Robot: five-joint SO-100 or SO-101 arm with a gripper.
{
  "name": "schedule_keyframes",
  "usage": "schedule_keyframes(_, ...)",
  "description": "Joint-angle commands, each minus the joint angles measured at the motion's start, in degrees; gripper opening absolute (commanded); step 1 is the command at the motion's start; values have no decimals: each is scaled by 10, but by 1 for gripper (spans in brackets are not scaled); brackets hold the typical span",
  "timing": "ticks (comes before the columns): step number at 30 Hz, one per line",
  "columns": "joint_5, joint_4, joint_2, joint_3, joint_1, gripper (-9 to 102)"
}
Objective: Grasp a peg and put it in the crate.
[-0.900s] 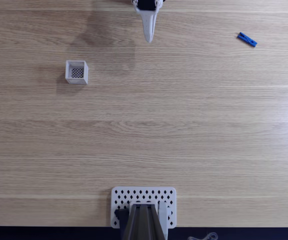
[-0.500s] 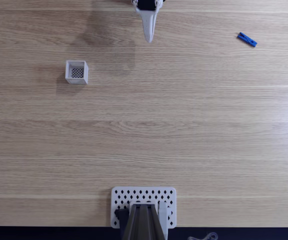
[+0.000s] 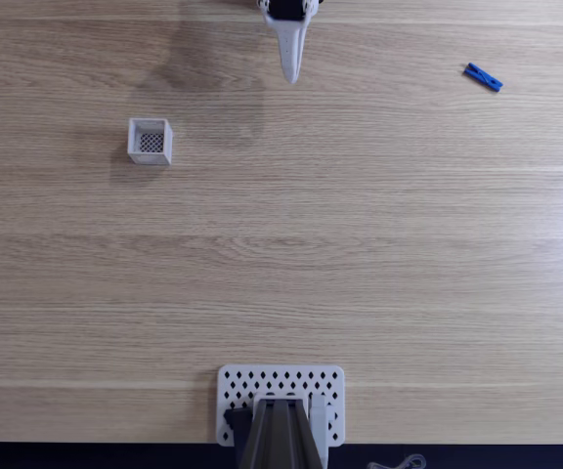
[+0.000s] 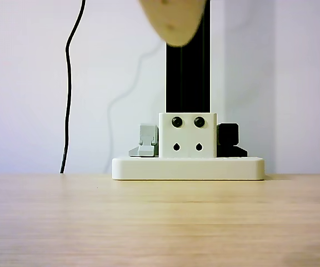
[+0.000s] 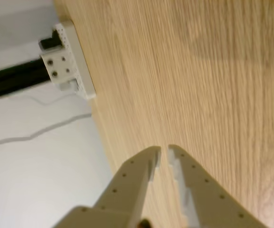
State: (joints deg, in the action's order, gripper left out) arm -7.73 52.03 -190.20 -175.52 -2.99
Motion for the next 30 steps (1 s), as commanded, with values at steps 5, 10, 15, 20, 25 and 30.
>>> schedule_keyframes(5, 5, -13, 85, 37, -108, -1)
schedule_keyframes(10, 6, -50, 297, 134, -207, 0)
schedule_keyframes(15, 30, -62, 494, 255, -294, 0)
schedule_keyframes(20, 206, -51, 603, 367, -353, 0)
schedule_keyframes(25, 493, -37, 630, 405, -433, 0)
schedule_keyframes(30, 707, -18, 639, 430, -529, 0)
